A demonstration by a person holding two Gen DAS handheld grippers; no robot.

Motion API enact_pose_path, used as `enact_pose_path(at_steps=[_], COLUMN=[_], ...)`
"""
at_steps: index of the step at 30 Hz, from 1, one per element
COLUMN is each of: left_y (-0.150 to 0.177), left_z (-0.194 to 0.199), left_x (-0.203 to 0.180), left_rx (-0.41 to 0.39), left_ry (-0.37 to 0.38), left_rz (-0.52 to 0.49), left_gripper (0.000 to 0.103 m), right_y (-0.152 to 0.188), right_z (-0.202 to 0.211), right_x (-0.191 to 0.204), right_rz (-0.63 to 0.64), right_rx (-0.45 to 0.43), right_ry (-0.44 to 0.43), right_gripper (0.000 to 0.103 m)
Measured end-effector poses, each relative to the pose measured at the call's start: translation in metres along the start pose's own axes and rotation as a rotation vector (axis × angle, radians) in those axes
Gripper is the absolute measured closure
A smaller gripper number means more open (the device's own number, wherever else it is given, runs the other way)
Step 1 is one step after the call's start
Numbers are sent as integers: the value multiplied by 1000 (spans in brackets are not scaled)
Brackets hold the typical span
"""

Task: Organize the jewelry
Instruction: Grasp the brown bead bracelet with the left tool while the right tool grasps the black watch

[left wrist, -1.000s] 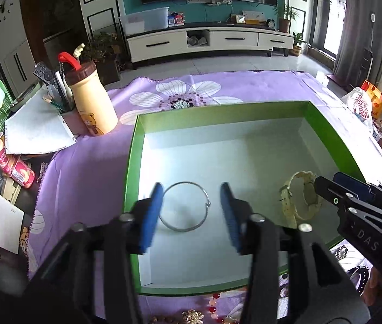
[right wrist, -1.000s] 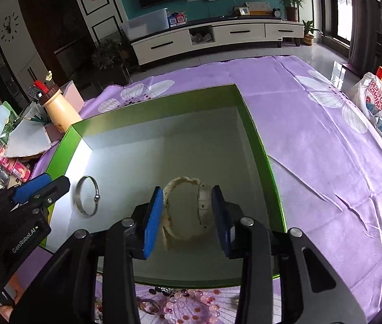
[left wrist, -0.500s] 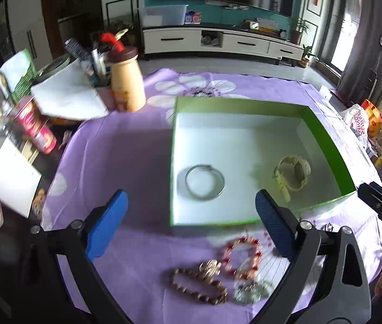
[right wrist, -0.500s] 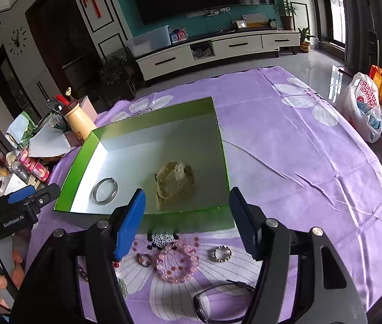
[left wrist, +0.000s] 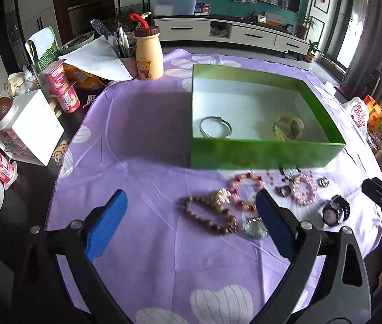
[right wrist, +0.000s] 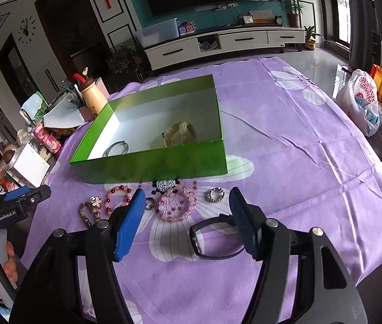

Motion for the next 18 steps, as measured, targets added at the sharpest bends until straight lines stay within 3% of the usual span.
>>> enact_pose_path(at_steps=[18], left_y=[4], left_z=[39], left_x=[-41], left_rx=[-81], left_ry=[-31], left_rz=[-121], left_gripper=[6], right_y=[31], right_z=[11], right_x=[25], right_rz=[75], right_rx=[30], right_ry=[-28], right_gripper=[38])
Point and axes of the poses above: each gripper's, at about its wrist camera, not at the fingertips, and z roughly against the way its jaws point, x to its left, y to its underside, the point moved 8 cm from there along -z, roughly the way its jaws point, and after that the axes turned 12 degrees about -z, right-handed, at the moved point
